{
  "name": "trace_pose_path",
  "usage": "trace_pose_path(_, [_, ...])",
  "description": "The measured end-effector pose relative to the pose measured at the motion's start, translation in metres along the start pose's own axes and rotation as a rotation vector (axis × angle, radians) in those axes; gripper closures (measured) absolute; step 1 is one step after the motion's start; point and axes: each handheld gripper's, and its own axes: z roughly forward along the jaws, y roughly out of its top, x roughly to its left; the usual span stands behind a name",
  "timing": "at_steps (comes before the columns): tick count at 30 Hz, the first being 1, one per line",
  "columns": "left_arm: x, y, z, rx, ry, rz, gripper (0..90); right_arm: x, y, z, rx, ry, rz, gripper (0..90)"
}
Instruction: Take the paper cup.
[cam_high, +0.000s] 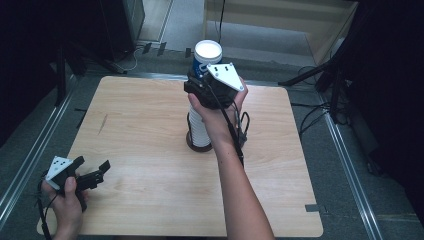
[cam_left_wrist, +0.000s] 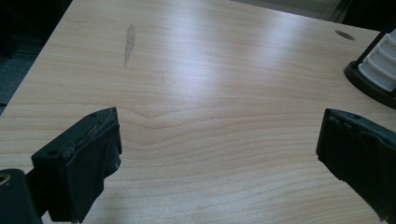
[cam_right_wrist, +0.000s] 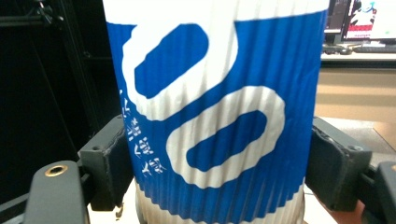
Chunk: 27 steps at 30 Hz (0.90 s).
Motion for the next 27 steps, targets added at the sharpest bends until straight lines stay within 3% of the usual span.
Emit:
trace_pose_path(15, [0.000, 0.000, 0.000, 0.001, -0.001, -0.001, 1.0, 0.002, 0.020, -0.004, -0.042, 0.007, -0.001, 19.8])
trace_pose_path(27, [0.000, 0.000, 0.000, 0.001, -0.001, 0.000, 1.0, -0.011, 0.032, -0.015, -0.077, -0.009, 0.012, 20.1])
